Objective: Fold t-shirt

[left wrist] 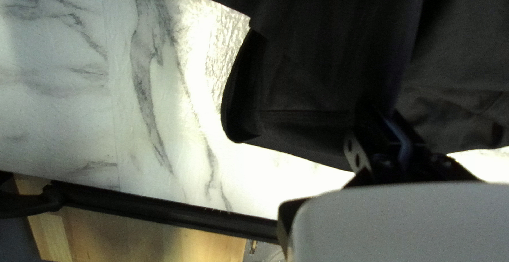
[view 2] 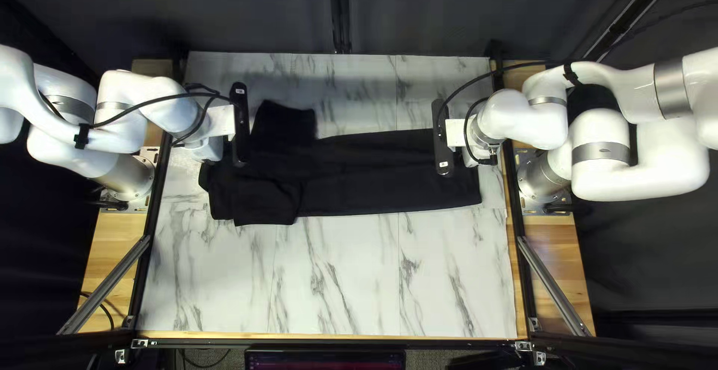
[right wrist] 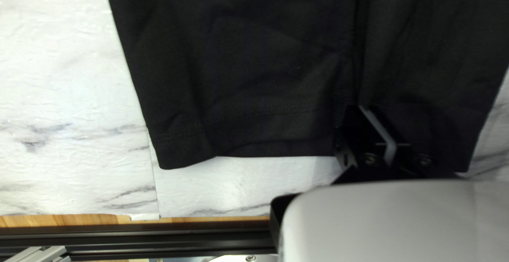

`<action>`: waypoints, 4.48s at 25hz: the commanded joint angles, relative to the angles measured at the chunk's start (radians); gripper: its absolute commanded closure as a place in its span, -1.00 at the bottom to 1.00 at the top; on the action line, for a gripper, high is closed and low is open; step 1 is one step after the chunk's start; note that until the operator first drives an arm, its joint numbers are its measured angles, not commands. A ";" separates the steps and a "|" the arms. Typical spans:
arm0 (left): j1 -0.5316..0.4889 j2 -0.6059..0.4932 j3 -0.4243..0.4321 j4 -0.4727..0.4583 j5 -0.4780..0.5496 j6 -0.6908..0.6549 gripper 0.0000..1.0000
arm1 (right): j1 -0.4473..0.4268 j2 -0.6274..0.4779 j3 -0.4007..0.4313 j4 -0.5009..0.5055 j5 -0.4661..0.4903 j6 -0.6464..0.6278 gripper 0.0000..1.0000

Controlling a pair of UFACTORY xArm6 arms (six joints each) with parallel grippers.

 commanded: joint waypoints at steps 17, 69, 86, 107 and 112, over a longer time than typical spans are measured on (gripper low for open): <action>-0.021 0.043 -0.149 -0.014 0.108 0.049 -1.00 | -0.028 -0.023 -0.108 0.010 0.093 -0.086 -1.00; 0.167 0.412 -0.097 -0.344 -0.160 0.249 -1.00 | -0.136 0.352 -0.245 0.180 -0.152 -0.378 -1.00; 0.165 0.373 -0.078 -0.484 -0.214 0.411 -1.00 | -0.127 0.318 -0.226 0.165 -0.138 -0.344 -1.00; 0.069 0.265 -0.025 -0.465 -0.244 0.338 1.00 | -0.119 0.318 -0.227 0.155 -0.138 -0.324 -1.00; -0.016 0.238 -0.006 -0.375 -0.272 0.219 1.00 | -0.122 0.321 -0.229 0.157 -0.141 -0.331 -1.00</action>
